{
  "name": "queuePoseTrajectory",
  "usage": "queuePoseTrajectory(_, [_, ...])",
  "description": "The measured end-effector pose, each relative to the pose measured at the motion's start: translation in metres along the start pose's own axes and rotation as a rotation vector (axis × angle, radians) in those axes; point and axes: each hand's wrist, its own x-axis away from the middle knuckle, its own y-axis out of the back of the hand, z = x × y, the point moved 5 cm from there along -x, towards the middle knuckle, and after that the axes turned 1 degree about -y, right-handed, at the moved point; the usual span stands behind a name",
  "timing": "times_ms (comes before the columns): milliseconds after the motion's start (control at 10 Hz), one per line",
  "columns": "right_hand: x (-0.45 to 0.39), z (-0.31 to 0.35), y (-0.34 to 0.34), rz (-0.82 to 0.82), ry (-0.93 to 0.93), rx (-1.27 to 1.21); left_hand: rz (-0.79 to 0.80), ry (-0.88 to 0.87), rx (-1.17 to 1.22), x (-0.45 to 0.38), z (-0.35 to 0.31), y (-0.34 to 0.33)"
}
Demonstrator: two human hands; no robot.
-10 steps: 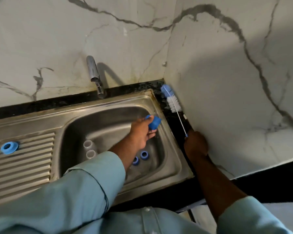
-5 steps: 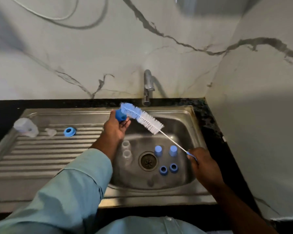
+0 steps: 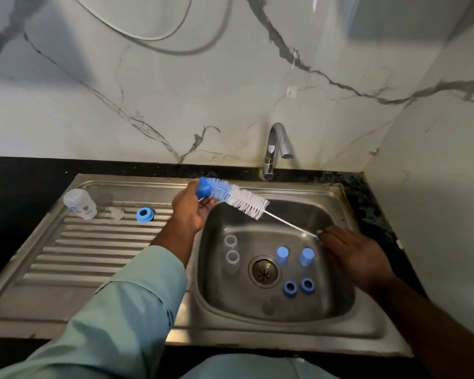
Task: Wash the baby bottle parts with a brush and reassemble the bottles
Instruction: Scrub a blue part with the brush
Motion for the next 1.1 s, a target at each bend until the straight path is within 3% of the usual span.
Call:
queuePoseTrajectory(200, [-0.03,0.002,0.018,-0.013,0.204,0.108,0.053,0.04,-0.093,-0.011,-0.006,0.005])
queuePoseTrajectory(300, [-0.051,0.001,0.014,0.2,-0.108,-0.184,0.134,0.106,-0.024,-0.012,0.001,0.007])
queuePoseTrajectory(400, [-0.044,-0.002,-0.01,0.631,-0.74,-0.926,0.196,0.058,-0.01,-0.016,-0.004,0.007])
queuePoseTrajectory(500, [-0.052,0.002,-0.007,0.592,-0.334,-0.584,0.192,0.029,-0.102,-0.026,-0.006,0.006])
queuePoseTrajectory(600, [-0.07,0.013,0.028,0.134,0.278,0.164,0.11,0.07,-0.27,-0.037,-0.002,0.01])
queuePoseTrajectory(700, [-0.082,0.013,0.037,0.005,0.402,0.294,0.034,0.104,-0.319,-0.041,0.005,0.012])
queuePoseTrajectory(800, [-0.096,-0.006,0.023,0.412,-0.278,-0.291,0.125,0.138,-0.156,-0.047,0.008,0.009])
queuePoseTrajectory(900, [-0.079,-0.005,0.002,0.776,-0.774,-0.994,0.223,0.163,-0.106,-0.048,0.007,0.01])
queuePoseTrajectory(1000, [-0.088,-0.003,0.008,0.548,-0.048,-0.081,0.176,0.181,-0.174,-0.049,0.01,0.012])
queuePoseTrajectory(1100, [-0.086,0.017,0.025,0.142,0.388,0.311,0.07,0.195,-0.366,-0.048,0.018,0.013])
